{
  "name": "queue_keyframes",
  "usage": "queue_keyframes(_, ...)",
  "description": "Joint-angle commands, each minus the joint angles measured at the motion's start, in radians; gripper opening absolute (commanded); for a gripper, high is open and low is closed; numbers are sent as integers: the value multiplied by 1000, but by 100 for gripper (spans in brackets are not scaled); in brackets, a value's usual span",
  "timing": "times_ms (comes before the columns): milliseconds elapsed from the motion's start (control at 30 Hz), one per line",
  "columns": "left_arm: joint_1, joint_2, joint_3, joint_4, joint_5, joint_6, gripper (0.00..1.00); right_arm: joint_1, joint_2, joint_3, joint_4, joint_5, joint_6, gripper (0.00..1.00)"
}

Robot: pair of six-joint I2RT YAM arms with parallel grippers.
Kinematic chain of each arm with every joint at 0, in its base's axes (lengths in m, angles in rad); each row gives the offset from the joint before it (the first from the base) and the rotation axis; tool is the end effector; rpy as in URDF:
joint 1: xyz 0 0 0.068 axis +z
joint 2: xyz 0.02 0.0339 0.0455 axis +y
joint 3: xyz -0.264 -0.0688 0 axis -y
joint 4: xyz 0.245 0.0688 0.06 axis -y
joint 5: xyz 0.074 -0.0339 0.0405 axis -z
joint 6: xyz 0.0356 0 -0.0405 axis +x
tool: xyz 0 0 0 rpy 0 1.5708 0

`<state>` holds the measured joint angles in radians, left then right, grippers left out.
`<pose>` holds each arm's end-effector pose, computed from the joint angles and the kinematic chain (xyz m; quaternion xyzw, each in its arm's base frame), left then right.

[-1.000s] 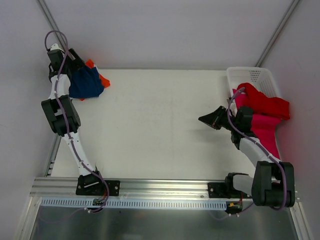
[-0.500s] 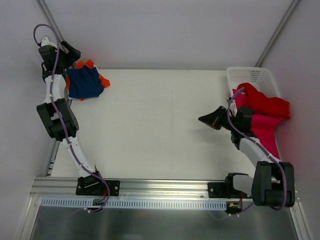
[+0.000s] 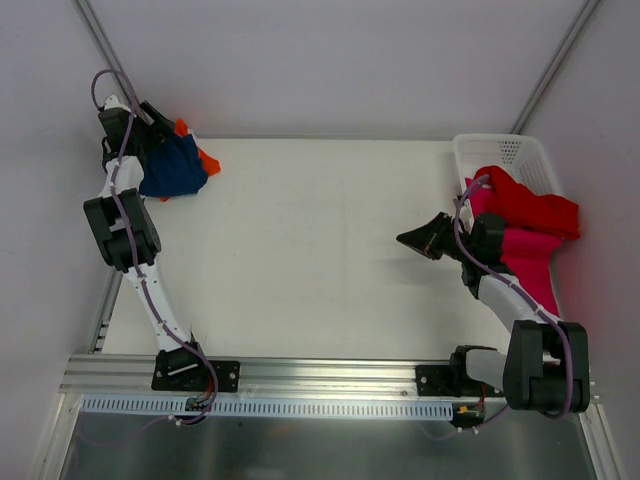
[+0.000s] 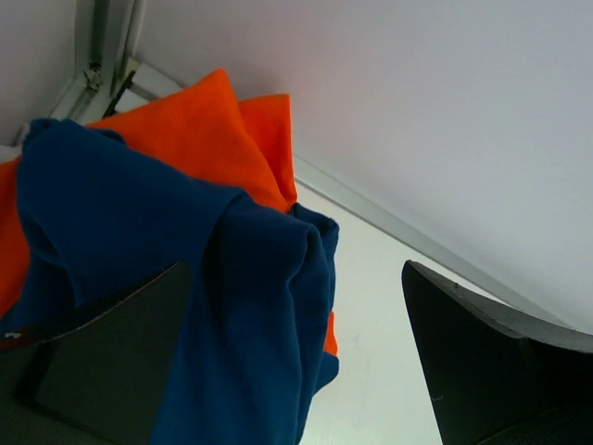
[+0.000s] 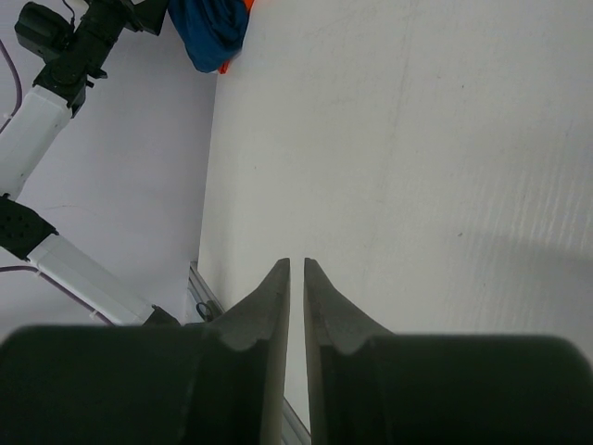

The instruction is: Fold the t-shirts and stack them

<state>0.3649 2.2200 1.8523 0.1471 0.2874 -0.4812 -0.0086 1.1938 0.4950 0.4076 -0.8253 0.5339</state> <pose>0.5037 0.1816 0.2680 -0.2356 0.7412 -0.1476 0.6110 0.2432 0.0241 0.2191 -0.0338 0.7722 0.4527 0.4446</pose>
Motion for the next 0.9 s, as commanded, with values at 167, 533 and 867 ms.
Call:
queue_keyframes(167,-41,53,57,58,9,16,99,7,20,22,46,-23,-18,14)
queue_keyframes(533,-106,158,169,66,-13,18,99,7,66,30,46,-26,-22,14)
queue_keyframes(867,-149,291,295,78,-31,-16,99,7,92,34,46,-28,-26,13)
